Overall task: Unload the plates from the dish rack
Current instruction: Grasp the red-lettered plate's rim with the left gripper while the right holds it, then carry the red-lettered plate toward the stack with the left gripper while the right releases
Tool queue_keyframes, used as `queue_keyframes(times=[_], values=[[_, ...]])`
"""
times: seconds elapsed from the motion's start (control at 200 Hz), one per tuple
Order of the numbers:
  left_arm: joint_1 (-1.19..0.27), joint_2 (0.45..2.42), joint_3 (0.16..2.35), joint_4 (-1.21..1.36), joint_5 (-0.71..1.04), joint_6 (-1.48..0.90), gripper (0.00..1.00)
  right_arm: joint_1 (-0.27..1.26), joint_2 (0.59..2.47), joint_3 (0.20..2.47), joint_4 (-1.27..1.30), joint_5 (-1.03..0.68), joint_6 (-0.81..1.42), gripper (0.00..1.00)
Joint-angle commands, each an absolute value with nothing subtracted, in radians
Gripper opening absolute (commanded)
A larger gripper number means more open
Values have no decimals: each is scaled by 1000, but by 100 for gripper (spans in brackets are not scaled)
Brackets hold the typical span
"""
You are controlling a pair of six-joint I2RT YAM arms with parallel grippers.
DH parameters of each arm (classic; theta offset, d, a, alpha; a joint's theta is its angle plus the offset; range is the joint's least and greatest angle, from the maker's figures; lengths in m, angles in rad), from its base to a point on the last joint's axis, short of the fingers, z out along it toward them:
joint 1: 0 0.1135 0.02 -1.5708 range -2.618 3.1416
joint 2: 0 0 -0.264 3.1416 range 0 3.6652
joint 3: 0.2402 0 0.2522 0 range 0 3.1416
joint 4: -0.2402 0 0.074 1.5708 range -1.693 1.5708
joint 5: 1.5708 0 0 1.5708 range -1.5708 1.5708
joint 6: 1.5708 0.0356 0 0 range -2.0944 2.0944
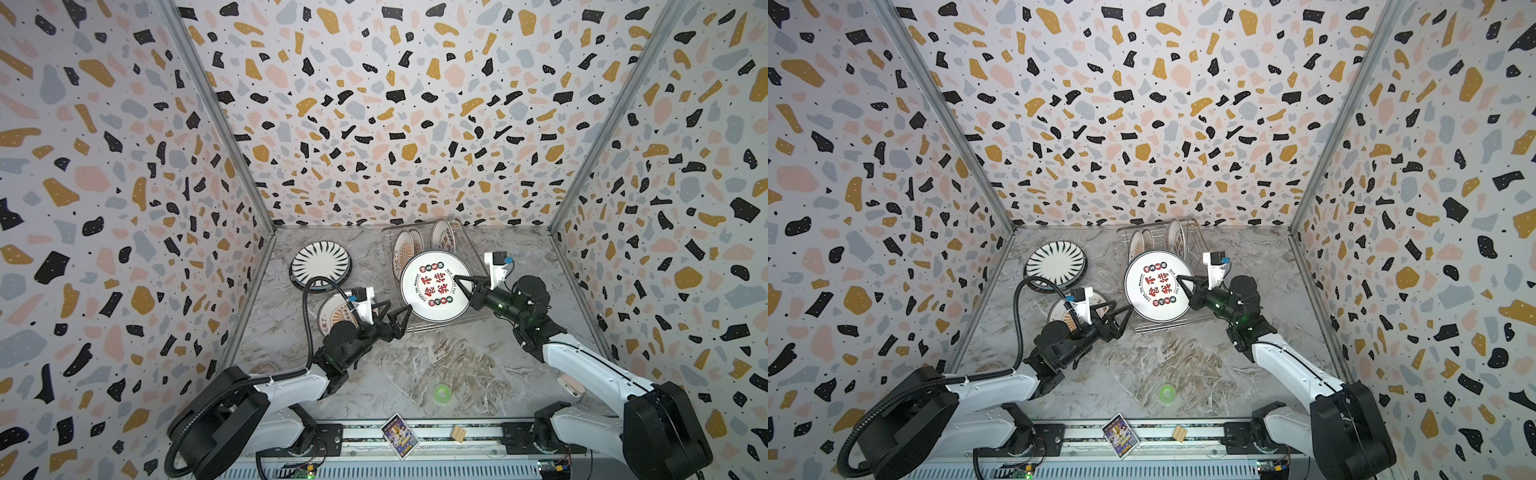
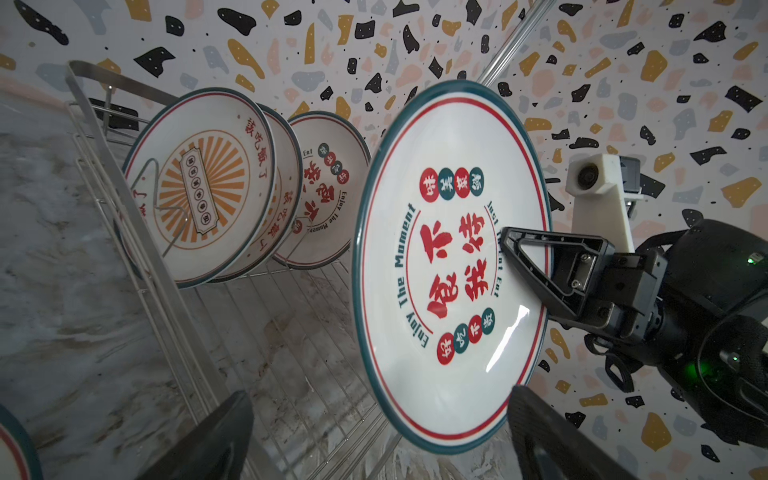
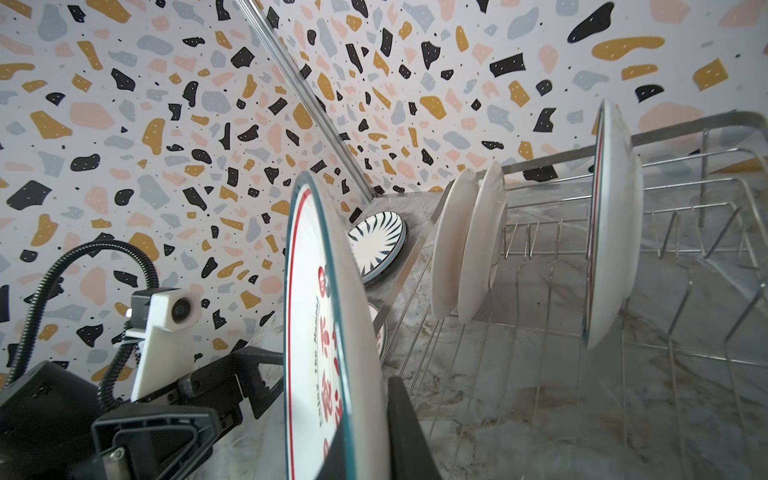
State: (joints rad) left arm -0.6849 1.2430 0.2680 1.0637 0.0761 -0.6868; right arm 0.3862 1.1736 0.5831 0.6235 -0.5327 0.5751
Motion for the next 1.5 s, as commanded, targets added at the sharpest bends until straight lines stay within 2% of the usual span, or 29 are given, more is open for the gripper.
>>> queue_keyframes(times=[0.0,0.11,0.175,0.27,0.305,0.385,0.696,0.781,0.901,0.971,1.036,1.091,1.151,1.216,1.342,1.492], values=[[-689,1254,256,1162,31,-742,91,394,1171,591,789,-604,635,5],[-689,1247,246,1173,0,-758,74,396,1189,594,801,-622,644,5],[-689,1241,238,1182,0,-770,70,399,1194,594,801,-618,641,5],[-689,1229,229,1187,2,-783,50,407,1197,594,790,-598,622,5],[-689,1229,229,1185,2,-787,49,408,1202,595,790,-596,621,5],[-689,1240,244,1168,24,-790,55,411,1216,591,808,-604,630,5],[-689,1301,265,1222,112,-808,48,449,1257,605,822,-609,617,5],[-689,1308,264,1232,119,-813,37,451,1276,616,820,-609,614,5],[-689,1308,247,1252,106,-832,33,454,1294,624,828,-608,616,5],[-689,1308,241,1262,107,-840,22,459,1305,627,830,-604,614,5],[-689,1306,240,1265,109,-846,20,464,1314,630,830,-603,610,5],[-689,1307,239,1266,110,-855,13,467,1317,630,831,-601,606,5],[-689,1305,238,1267,112,-858,11,470,1319,629,831,-597,603,6],[-689,1302,238,1265,103,-861,2,473,1320,629,832,-600,597,6],[-685,1292,230,1275,103,-878,0,477,1323,628,831,-619,575,11],[-632,1270,200,1349,173,-956,0,481,1320,630,801,-632,543,29]])
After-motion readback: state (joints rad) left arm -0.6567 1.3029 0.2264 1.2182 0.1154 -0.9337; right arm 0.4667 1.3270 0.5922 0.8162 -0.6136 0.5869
